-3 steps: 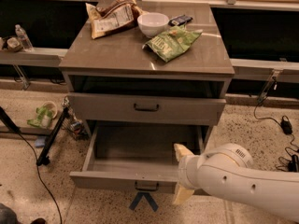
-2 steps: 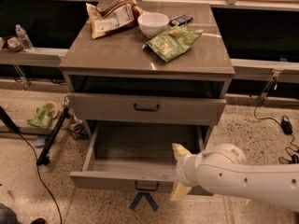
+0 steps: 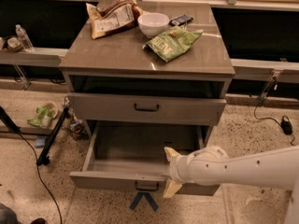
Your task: Close middle drawer
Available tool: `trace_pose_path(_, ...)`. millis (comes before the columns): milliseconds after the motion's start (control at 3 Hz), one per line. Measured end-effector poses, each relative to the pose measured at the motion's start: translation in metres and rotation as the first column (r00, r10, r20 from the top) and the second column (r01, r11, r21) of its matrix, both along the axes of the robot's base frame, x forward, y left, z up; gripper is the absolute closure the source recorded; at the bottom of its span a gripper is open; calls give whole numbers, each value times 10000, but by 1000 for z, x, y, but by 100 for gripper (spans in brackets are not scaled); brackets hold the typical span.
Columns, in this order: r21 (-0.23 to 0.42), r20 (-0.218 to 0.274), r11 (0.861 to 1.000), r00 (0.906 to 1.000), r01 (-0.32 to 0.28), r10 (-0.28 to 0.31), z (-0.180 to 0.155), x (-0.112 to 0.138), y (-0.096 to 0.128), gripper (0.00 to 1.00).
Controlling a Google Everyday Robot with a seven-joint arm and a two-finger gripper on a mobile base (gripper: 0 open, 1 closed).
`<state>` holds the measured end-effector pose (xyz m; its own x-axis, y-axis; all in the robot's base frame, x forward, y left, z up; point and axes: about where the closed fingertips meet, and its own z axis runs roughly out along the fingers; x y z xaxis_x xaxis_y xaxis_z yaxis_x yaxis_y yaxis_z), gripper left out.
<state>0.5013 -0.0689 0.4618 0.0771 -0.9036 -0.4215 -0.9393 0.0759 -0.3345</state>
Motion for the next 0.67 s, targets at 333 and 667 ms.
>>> trace_pose_path(333, 95, -46, 9998, 9998, -184, 185, -24, 12, 4, 13)
trace_pose_path(667, 52, 65, 9995, 9995, -305, 304, -34, 23, 4, 36)
